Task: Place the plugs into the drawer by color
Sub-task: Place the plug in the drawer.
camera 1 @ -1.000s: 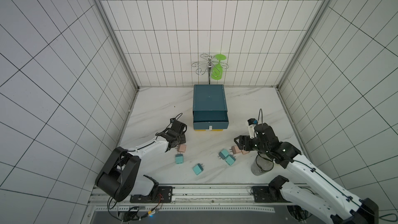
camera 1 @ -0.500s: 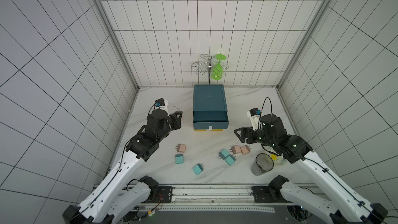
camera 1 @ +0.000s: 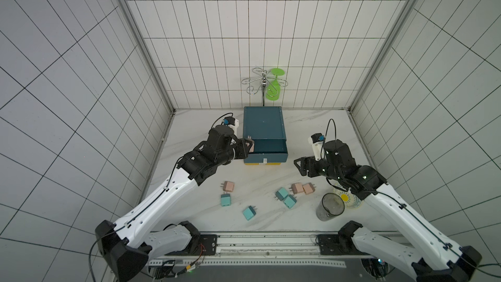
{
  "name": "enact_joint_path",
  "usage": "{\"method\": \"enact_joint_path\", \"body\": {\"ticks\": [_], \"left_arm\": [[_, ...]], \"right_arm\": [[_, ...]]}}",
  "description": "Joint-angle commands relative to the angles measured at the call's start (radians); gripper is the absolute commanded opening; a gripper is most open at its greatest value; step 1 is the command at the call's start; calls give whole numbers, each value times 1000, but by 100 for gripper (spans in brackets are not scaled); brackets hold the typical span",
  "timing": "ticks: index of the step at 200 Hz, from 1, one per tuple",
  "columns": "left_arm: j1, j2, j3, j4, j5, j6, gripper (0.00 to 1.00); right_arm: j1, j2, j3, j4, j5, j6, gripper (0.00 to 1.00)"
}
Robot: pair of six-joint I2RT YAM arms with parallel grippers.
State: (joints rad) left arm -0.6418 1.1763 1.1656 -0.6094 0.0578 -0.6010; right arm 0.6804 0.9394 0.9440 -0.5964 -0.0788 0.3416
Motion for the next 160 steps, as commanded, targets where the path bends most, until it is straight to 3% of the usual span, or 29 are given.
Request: {"method": "enact_joint_path", "body": {"ticks": [1,73,100,114,137,160], "left_arm": [[-6,38,8,25,14,23,0],[-22,177,32,48,-29,27,0],[-24,214,42,20,-50,24,7],[-24,229,44,8,-56,28,16],[-24,258,70,-34,-88,43,18],[-24,267,70,-35,-90,41,35]], "right_arm": [[-7,-27,-40,32,33,-19,78],[-10,-15,-56,46,28,-18,79],[-12,2,-55,48,12,-16,79],[-12,5,-56,48,10,-16,79],[-12,6,-56,47,11,-17,79],[-12,-1,-59,47,13,-17,80]]}}
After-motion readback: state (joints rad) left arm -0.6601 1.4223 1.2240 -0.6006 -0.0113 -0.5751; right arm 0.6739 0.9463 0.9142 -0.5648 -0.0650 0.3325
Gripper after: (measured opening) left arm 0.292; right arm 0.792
